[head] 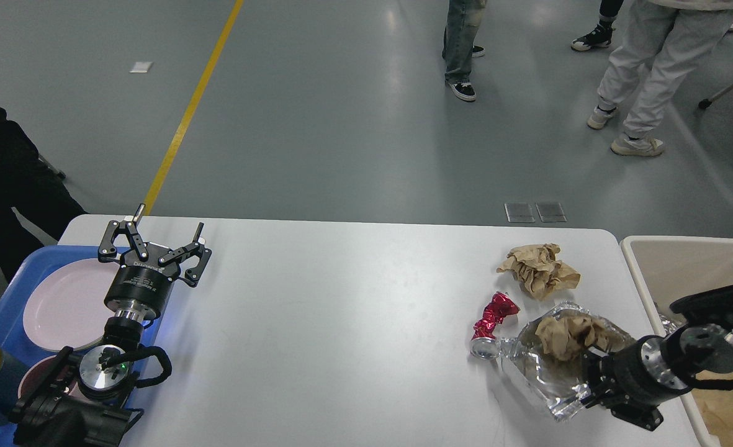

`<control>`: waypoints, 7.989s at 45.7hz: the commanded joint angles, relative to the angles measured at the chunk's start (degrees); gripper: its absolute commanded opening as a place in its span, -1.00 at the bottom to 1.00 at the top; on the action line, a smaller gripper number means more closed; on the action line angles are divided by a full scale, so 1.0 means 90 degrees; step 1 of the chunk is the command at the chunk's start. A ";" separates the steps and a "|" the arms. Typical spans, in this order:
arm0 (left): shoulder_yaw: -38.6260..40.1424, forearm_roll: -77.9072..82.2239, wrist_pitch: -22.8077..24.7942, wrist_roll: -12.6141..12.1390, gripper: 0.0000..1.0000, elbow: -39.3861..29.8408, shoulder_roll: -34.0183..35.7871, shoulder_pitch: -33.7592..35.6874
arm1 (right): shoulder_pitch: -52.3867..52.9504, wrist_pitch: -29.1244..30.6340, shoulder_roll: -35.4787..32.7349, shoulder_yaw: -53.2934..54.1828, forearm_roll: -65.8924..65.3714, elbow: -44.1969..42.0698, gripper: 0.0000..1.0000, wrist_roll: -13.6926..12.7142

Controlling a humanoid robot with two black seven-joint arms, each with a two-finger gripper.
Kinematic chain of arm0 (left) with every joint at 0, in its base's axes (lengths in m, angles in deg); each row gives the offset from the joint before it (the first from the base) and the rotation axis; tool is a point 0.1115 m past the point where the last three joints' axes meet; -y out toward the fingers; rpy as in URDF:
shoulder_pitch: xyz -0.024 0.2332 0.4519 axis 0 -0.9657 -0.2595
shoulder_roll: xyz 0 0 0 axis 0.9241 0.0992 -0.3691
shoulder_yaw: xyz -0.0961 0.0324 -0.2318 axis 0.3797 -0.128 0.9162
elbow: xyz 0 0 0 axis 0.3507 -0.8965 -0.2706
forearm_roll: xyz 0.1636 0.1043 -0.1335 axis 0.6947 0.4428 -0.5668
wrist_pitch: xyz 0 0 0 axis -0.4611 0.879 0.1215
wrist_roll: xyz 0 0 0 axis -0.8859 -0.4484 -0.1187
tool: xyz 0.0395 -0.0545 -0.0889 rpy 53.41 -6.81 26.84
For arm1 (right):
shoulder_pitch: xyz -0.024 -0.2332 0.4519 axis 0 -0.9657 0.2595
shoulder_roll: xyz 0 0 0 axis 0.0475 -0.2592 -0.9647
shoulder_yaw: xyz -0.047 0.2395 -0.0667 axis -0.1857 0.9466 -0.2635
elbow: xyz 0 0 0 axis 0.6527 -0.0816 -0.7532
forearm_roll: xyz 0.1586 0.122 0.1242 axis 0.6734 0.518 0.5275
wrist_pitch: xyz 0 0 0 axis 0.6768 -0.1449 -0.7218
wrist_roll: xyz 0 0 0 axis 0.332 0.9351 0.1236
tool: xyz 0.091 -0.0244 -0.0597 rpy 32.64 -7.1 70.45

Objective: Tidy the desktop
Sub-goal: 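Carry the foil tray to the white bin and release it, then raise the right gripper out of the bin, then reach the right gripper down to the red wrapper, then grasp the red wrapper and carry it to the bin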

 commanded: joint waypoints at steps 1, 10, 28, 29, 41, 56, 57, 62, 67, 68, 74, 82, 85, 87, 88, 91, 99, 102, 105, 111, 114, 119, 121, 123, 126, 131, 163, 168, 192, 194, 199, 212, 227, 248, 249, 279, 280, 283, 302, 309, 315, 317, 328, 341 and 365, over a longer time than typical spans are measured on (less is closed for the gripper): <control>0.0000 0.0000 -0.0001 0.0001 0.93 0.0000 0.0000 0.0000 | 0.1102 0.0936 -0.0054 -0.0869 0.0061 0.0100 -1.00 0.0001; 0.0010 0.0000 0.0009 0.0001 0.93 0.0000 0.0000 0.0000 | 0.2840 0.1894 0.0053 -0.2061 0.0061 0.0442 -1.00 0.0011; 0.0000 0.0000 -0.0001 0.0001 0.93 0.0000 0.0000 0.0000 | 0.4453 0.2559 0.0611 -0.3175 0.0052 0.0618 -1.00 0.0001; 0.0010 0.0000 -0.0001 0.0001 0.93 0.0000 0.0000 0.0000 | 0.4424 0.2540 0.0514 -0.3175 0.0032 0.0560 -1.00 0.0001; 0.0000 0.0000 0.0009 0.0001 0.93 0.0000 0.0000 0.0000 | 0.3117 0.2422 -0.0502 -0.3225 -0.0017 -0.1128 -1.00 0.0011; 0.0000 0.0000 0.0009 0.0001 0.93 0.0000 0.0000 0.0000 | -0.0642 0.2432 -0.0796 -0.1224 -0.0056 -0.4682 -1.00 0.0011; 0.0000 0.0000 0.0009 0.0001 0.93 0.0000 0.0000 0.0000 | -0.0915 0.2413 -0.0796 -0.1087 -0.0056 -0.4936 -1.00 0.0011; 0.0000 0.0000 0.0009 0.0001 0.93 0.0000 0.0000 0.0000 | -0.2263 0.2003 -0.0650 -0.0267 0.0003 -0.6206 -1.00 -0.0009; 0.0000 0.0000 0.0009 0.0001 0.93 0.0000 0.0000 0.0000 | -0.3240 0.1330 -0.0357 0.0242 -0.0056 -0.6783 -1.00 -0.0009; 0.0000 0.0000 0.0009 0.0001 0.93 0.0000 0.0000 0.0000 | -0.3494 0.1087 -0.0289 0.0320 -0.0046 -0.6968 -1.00 -0.0009; 0.0000 0.0000 0.0009 0.0001 0.93 0.0000 0.0000 0.0000 | -0.4471 0.0041 0.0248 0.0370 -0.0056 -0.7555 -1.00 -0.0019; 0.0000 0.0000 0.0009 0.0001 0.93 0.0000 0.0000 0.0000 | -0.5653 -0.1064 0.1069 0.0350 -0.0075 -0.8239 -1.00 -0.0341; 0.0000 0.0000 0.0009 0.0001 0.93 0.0000 0.0000 0.0000 | -0.5781 -0.1171 0.1118 0.0331 -0.0075 -0.8298 -1.00 -0.0351; 0.0000 0.0000 0.0009 0.0001 0.93 0.0000 0.0000 0.0000 | -0.5830 -0.1240 0.1138 0.0331 -0.0075 -0.8308 -1.00 -0.0351; 0.0000 0.0000 0.0009 0.0001 0.93 0.0000 0.0000 0.0000 | -0.5859 -0.1250 0.1147 0.0321 -0.0075 -0.8308 -1.00 -0.0351; 0.0000 0.0000 0.0009 0.0001 0.93 0.0000 0.0000 0.0000 | -0.5947 -0.1279 0.1196 0.0330 -0.0075 -0.8308 -1.00 -0.0351; 0.0000 0.0000 0.0009 0.0001 0.93 0.0000 0.0000 0.0000 | -0.6035 -0.1396 0.1304 0.0350 -0.0075 -0.8298 -1.00 -0.0351; 0.0000 0.0000 0.0009 0.0001 0.93 0.0000 0.0000 0.0000 | -0.6084 -0.1454 0.1343 0.0340 -0.0065 -0.8308 -0.92 -0.0351; 0.0000 0.0000 0.0009 0.0001 0.93 0.0000 0.0000 0.0000 | -0.6094 -0.1834 0.1391 0.0350 -0.0065 -0.8318 0.23 -0.0331; 0.0000 0.0000 0.0009 0.0001 0.93 0.0000 0.0000 0.0000 | -0.6094 -0.2177 0.1508 0.0350 -0.0065 -0.8298 1.00 -0.0331; 0.0000 0.0000 0.0009 0.0001 0.93 0.0000 0.0000 0.0000 | -0.6084 -0.2177 0.1558 0.0369 -0.0065 -0.8279 1.00 -0.0331; 0.0000 0.0000 0.0009 0.0001 0.93 0.0000 0.0000 0.0000 | -0.6026 -0.2177 0.1499 0.0389 -0.0065 -0.8220 1.00 -0.0331; 0.0000 0.0000 0.0009 0.0001 0.93 0.0000 0.0000 0.0000 | -0.6006 -0.2177 0.1489 0.0389 -0.0065 -0.8210 1.00 -0.0331; 0.0000 0.0000 0.0009 0.0001 0.93 0.0000 0.0000 0.0000 | -0.5977 -0.2177 0.1470 0.0389 -0.0056 -0.8181 1.00 -0.0331; 0.0000 0.0000 0.0009 0.0001 0.93 0.0000 0.0000 0.0000 | -0.5831 -0.2168 0.1431 0.0399 -0.0065 -0.8045 1.00 -0.0331; 0.0000 0.0000 0.0009 0.0001 0.93 0.0000 0.0000 0.0000 | -0.5265 -0.2031 0.1021 0.0379 -0.0075 -0.7382 1.00 -0.0331; 0.0000 0.0000 0.0009 0.0001 0.93 0.0000 0.0000 0.0000 | 0.1824 0.1874 0.1225 -0.1759 -0.1784 -0.1894 1.00 -0.0732; 0.0000 0.0000 0.0009 0.0001 0.93 0.0000 0.0000 0.0000 | 0.2938 0.2344 0.1557 -0.1701 -0.1735 -0.1083 1.00 -0.0732; 0.0000 0.0000 0.0009 0.0011 0.93 0.0000 0.0000 0.0000 | 0.5254 0.1827 0.2661 -0.1154 -0.0778 0.1614 1.00 0.0010; 0.0000 0.0000 -0.0001 0.0011 0.93 0.0000 0.0000 0.0000 | 0.5215 0.1739 0.2642 -0.1144 -0.0759 0.1585 1.00 0.0030; 0.0000 0.0000 -0.0001 0.0001 0.93 0.0000 0.0000 0.0000 | 0.4884 0.1329 0.2583 -0.1115 -0.0749 0.1448 1.00 0.0011; 0.0010 0.0000 0.0009 0.0001 0.93 0.0000 0.0000 0.0000 | 0.2551 0.0001 0.2963 -0.0676 -0.0788 0.0025 1.00 0.0001; 0.0000 0.0000 0.0009 0.0001 0.93 0.0000 0.0000 0.0000 | -0.0272 -0.0078 0.3891 -0.0138 -0.0798 -0.2779 1.00 0.0001; 0.0000 0.0000 0.0009 0.0001 0.93 0.0000 0.0000 0.0000 | -0.1738 -0.0439 0.4468 -0.0148 -0.0895 -0.4538 1.00 0.0001; 0.0000 0.0000 0.0009 0.0001 0.93 0.0000 0.0000 0.0000 | -0.1758 -0.0458 0.4468 -0.0138 -0.0896 -0.4548 1.00 0.0001; 0.0010 0.0000 0.0009 0.0001 0.93 0.0000 0.0000 0.0000 | -0.2217 -0.0488 0.4507 -0.0011 -0.0974 -0.4997 -0.38 0.0001; 0.0000 0.0000 0.0009 0.0001 0.93 0.0000 0.0000 0.0000 | -0.2198 -0.0488 0.4507 -0.0011 -0.0964 -0.4997 -0.55 -0.0009; 0.0010 0.0000 0.0009 0.0001 0.93 0.0000 0.0000 0.0000 | -0.2158 -0.0449 0.4507 -0.0002 -0.0944 -0.4958 -1.00 -0.0048; 0.0010 0.0000 0.0009 0.0001 0.93 0.0000 0.0000 0.0000 | -0.1593 -0.0468 0.3931 0.0457 -0.0837 -0.4120 -1.00 -0.0624; 0.0010 0.0000 0.0009 0.0001 0.93 0.0000 0.0000 0.0000 | -0.0744 -0.0371 0.3541 0.0458 -0.0837 -0.3046 -1.00 -0.0634; 0.0010 0.0000 0.0009 0.0001 0.93 0.0000 0.0000 0.0000 | 0.0369 -0.0176 0.2887 0.0350 -0.0808 -0.1776 -1.00 -0.0634; 0.0010 0.0000 0.0009 0.0001 0.93 0.0000 0.0000 0.0000 | 0.0760 0.0038 0.2788 0.0234 -0.0808 -0.1454 -1.00 -0.0634; 0.0010 0.0000 0.0009 0.0001 0.93 0.0000 0.0000 0.0000 | 0.3006 0.1972 0.2495 -0.0674 -0.0710 -0.0496 -1.00 -0.0585; 0.0010 0.0000 0.0009 0.0001 0.93 0.0000 0.0000 0.0000 | 0.4813 0.3281 0.2378 -0.2032 -0.0700 0.0334 -1.00 0.0634; 0.0010 0.0000 0.0009 0.0001 0.93 0.0000 0.0000 0.0000 | 0.4200 0.2725 0.1295 -0.3487 -0.0905 -0.0435 -1.00 0.0870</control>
